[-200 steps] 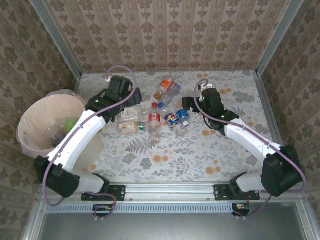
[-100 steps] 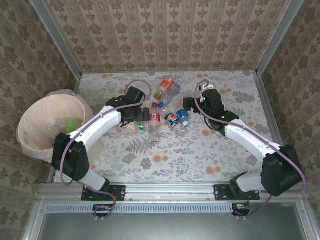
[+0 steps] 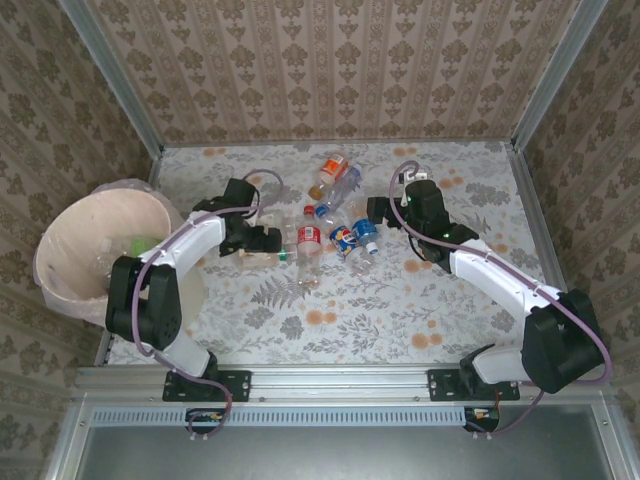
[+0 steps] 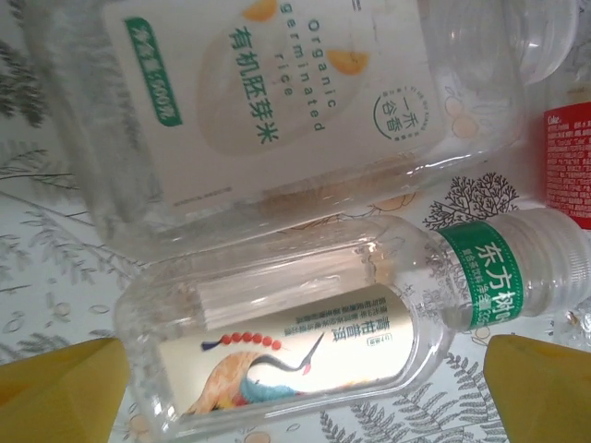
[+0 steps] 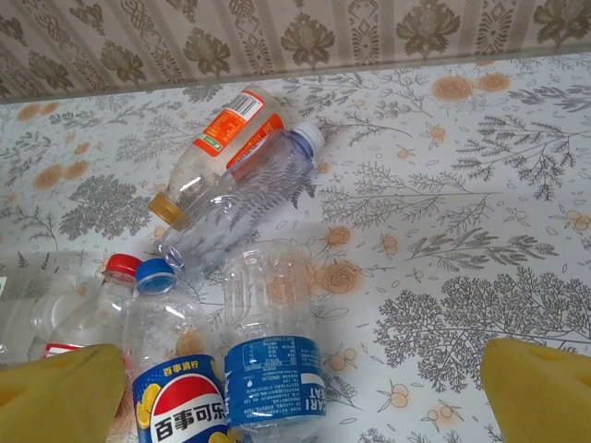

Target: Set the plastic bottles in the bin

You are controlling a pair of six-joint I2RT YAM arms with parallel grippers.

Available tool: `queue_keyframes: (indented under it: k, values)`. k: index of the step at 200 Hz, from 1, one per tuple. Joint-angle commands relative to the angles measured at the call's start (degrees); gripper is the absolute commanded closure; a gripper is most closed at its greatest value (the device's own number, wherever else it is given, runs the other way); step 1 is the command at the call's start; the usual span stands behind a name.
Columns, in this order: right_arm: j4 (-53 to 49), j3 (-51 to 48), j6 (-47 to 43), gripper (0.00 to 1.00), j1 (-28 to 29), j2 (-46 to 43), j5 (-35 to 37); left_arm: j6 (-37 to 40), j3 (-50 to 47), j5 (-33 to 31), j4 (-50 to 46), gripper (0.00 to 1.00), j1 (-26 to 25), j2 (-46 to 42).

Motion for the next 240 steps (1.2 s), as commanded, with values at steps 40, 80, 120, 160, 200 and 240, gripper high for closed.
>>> queue_keyframes:
  k: [40,80,120,160,200,240]
  values:
    - [0.86,-1.12,1.45,0.0,-0.48,-1.69,-0.81,-2.83,-2.98,3.06,-0.38,0.0,-1.83,-1.67]
    - [1.35,-0.72,1.65,0.0,-0.77,-0.6,-1.19,-10.71,-7.88,2.92,-2.44,0.0,-8.94,-7.68]
    - [1.44,0.85,2.0,0.0,-0.87,1.45,-2.95,-5.7,-4.41,-0.47,-6.06,0.0,-11.44,-12.11]
    - [1.63,0.23,2.22,0.0,-0.87,1.0,-2.54,4.84,2.42,-5.38,-12.61,0.0,-14.23,-5.43]
    - [1.44,-0.53,1.3,0.0,-1.03,-0.26,-1.42,5.98,6.43,-4.46,-16.33,0.0,-14.58,2.04]
    - [1.79,-0.84,1.38,0.0,-1.29,-0.62,-1.48,1.96,4.05,-2.26,-11.4,0.0,-14.59,5.69]
